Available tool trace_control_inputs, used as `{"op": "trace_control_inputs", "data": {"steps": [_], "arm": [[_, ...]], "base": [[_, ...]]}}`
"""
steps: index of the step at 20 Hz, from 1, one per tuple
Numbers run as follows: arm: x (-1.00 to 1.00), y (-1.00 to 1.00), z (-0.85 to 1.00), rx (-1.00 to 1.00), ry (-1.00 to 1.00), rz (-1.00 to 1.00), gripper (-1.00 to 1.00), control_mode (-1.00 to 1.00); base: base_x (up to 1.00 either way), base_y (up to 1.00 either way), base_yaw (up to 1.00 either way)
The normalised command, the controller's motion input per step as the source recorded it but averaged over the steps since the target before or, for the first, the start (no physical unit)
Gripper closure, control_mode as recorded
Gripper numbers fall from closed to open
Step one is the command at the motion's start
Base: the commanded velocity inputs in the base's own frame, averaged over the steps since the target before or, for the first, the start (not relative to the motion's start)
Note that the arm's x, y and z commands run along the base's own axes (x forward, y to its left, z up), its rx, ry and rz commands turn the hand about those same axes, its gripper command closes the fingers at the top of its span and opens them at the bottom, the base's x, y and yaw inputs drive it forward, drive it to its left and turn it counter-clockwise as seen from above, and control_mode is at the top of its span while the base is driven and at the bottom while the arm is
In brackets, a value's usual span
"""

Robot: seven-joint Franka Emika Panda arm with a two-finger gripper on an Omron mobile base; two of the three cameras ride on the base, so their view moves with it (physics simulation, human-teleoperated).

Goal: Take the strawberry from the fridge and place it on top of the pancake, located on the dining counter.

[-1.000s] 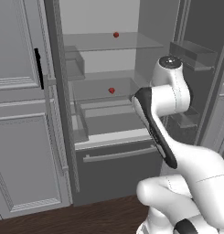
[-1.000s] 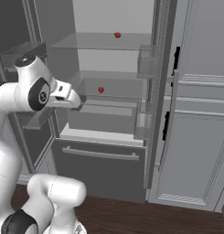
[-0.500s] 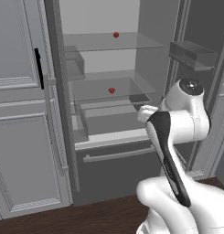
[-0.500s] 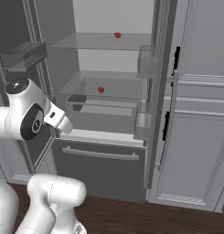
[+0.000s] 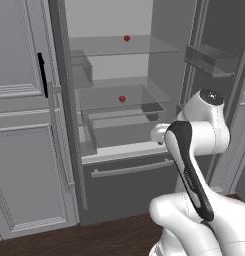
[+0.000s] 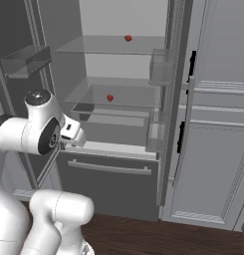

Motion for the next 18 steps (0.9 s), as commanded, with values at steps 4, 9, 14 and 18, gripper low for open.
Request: {"op": "trace_control_inputs", "data": {"steps": [4, 9, 14, 18], "arm": [[0.0, 0.0, -0.13, -0.26, 0.07, 0.08, -1.0, -1.0], [-0.06, 0.0, -0.15, -0.04, 0.02, 0.01, -1.0, -1.0], [0.0, 0.0, 0.0, 0.0, 0.0, 0.0, -1.0, -1.0], [0.0, 0.0, 0.0, 0.0, 0.0, 0.0, -1.0, -1.0]], "base": [[0.0, 0.0, 0.0], [0.0, 0.0, 0.0], [0.0, 0.0, 0.0], [0.0, 0.0, 0.0]]}}
